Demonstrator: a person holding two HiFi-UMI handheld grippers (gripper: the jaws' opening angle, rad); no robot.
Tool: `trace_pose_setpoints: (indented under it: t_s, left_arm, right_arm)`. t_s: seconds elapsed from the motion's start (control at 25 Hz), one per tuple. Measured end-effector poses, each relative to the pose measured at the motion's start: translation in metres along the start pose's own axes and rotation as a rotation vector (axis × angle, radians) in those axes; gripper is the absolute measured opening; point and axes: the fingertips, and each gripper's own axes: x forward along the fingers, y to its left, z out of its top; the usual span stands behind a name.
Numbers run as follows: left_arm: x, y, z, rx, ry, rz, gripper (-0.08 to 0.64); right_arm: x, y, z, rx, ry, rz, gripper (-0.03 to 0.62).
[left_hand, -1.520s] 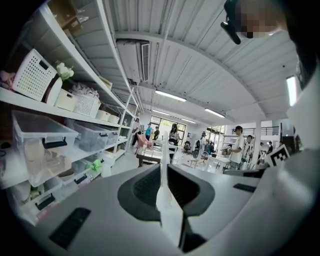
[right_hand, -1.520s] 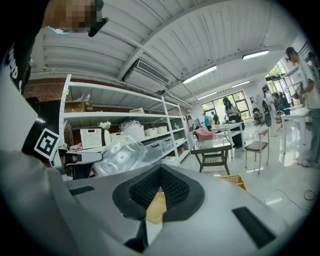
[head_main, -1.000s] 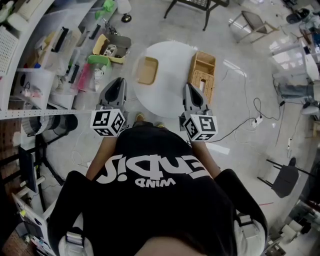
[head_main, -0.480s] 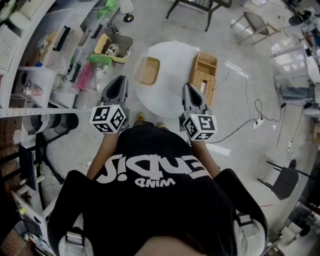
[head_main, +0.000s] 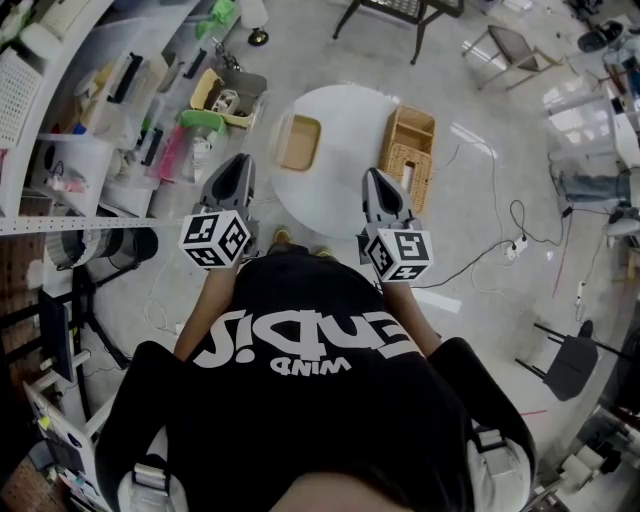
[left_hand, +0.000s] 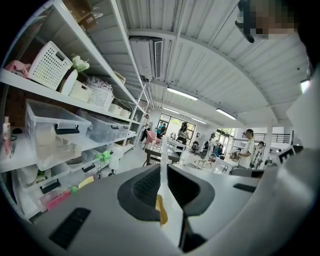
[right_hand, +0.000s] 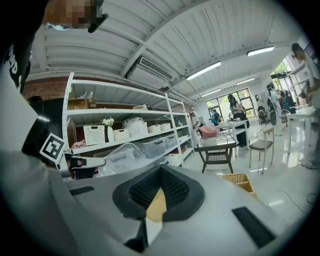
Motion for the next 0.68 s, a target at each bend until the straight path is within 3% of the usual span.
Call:
trace_pose_setpoints:
  t_s: [0.68]
  left_arm:
    - [-0.0062, 0.0008, -0.0075, -0.024, 0.007, 0.011, 0.041]
  right_arm:
    - [-0.0028, 0.0009, -0.0021, 0.007, 0.000, 0.006, -0.003]
